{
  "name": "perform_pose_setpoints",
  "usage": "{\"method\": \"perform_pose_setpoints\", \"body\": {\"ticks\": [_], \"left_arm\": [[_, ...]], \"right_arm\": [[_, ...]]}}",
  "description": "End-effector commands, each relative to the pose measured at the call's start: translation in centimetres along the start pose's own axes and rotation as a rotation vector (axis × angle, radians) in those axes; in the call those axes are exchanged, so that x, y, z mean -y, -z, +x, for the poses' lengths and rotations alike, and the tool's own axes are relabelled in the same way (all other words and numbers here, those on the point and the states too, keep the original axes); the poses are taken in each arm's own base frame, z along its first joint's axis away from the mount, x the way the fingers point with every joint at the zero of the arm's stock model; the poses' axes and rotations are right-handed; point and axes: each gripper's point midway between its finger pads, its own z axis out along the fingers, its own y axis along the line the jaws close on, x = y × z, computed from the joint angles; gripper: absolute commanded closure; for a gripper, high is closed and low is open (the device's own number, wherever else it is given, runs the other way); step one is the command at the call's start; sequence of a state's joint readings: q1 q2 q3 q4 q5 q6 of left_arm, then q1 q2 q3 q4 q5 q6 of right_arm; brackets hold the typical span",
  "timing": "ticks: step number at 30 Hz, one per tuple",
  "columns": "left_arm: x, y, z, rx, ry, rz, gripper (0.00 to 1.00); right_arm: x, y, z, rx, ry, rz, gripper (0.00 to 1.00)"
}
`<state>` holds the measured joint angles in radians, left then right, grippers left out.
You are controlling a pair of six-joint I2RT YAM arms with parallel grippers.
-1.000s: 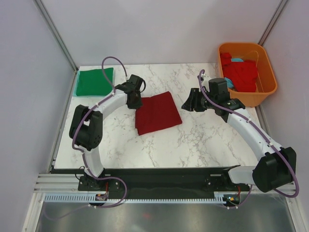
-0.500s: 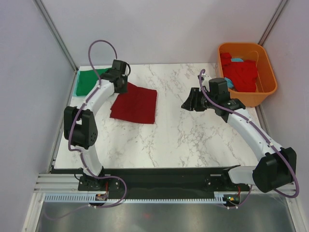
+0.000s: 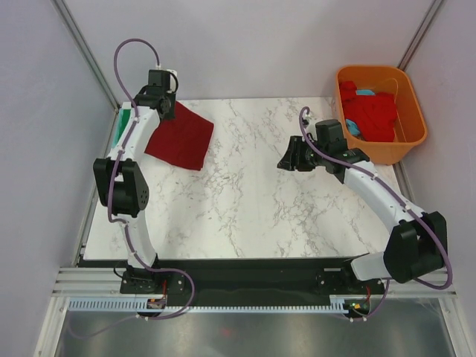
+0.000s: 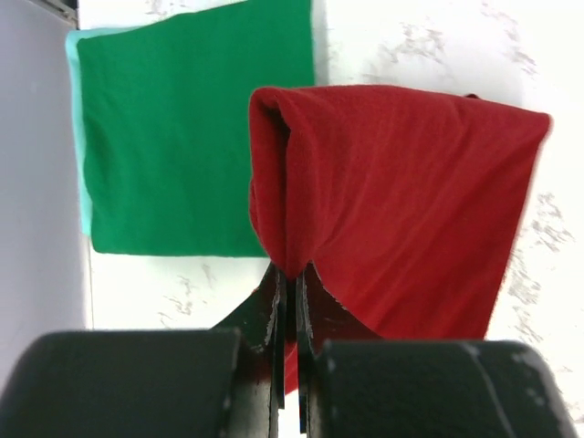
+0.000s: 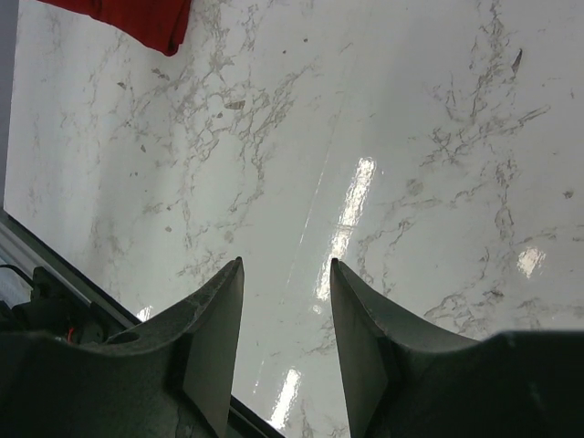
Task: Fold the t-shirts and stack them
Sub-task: Neatly place the folded tshirt to the corner
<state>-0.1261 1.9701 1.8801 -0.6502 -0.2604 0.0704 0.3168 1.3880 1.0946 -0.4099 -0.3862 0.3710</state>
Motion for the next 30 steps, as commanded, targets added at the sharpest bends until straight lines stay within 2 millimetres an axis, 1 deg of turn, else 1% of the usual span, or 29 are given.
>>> {"method": "perform_pose_setpoints", "body": {"ticks": [1,3,5,6,7,8,11,12,13,17,19,21,24,26,30], "left_arm": [[-3.2,-0.3,-3.4,0.081,-0.034,-0.059,0.98],[-4.2,-0.5,-4.2,0.097,-0.027,-0.076,0.98],[-4.7,-1.0,-4.4,0.096,-0.015,-0.101,0.98],[-5.4,-0.8,-4.9,0.107,0.010,-0.123,0.98],[-6.0,-0.8,-5.0,0.106,0.039,-0.143,0.98],[-6.9,-0.6,-5.0,0.106,0.106,-0.143,0.98],[-7.4,-0.3,-5.1,0.115,0.174,-0.117,0.98],[-9.1,-0.5,-4.8,0.111,0.192,-0.139,0.98],[-9.3,-0.7,-4.7,0.110,0.221,-0.143,0.98],[-10.3,-1.5,-4.2,0.097,0.235,-0.160,0.98],[-10.6,-2.0,-4.5,0.103,0.229,-0.155,0.98],[-10.8,-2.5,-5.3,0.121,0.228,-0.144,0.98],[-10.7,-2.3,-6.8,0.159,0.186,-0.118,0.98],[-10.8,-2.4,-7.4,0.172,0.177,-0.120,0.98],[-11.9,-2.3,-7.3,0.171,0.177,-0.156,0.98]], "right_arm": [[-0.8,0.1,-2.6,0.070,0.051,-0.018,0.49],[-0.7,-0.1,-2.8,0.071,0.054,-0.013,0.49],[-0.5,-0.3,-2.8,0.070,0.054,-0.007,0.49],[-0.4,-0.4,-2.7,0.068,0.054,-0.004,0.49],[-0.3,-0.5,-2.8,0.071,0.054,0.000,0.49],[0.0,-0.7,-2.7,0.069,0.050,0.005,0.49],[0.0,-1.0,-2.6,0.064,0.050,0.004,0.49],[0.2,-1.2,-2.6,0.062,0.048,0.005,0.49],[0.2,-1.3,-2.6,0.059,0.049,0.005,0.49],[0.3,-1.4,-2.6,0.056,0.051,0.005,0.49],[0.3,-1.5,-2.6,0.056,0.054,0.005,0.49],[0.2,-1.5,-2.7,0.058,0.057,0.005,0.49],[0.4,-1.5,-2.8,0.060,0.059,0.011,0.49],[0.5,-1.6,-2.8,0.058,0.059,0.015,0.49],[0.6,-1.8,-2.8,0.055,0.057,0.014,0.49]]}}
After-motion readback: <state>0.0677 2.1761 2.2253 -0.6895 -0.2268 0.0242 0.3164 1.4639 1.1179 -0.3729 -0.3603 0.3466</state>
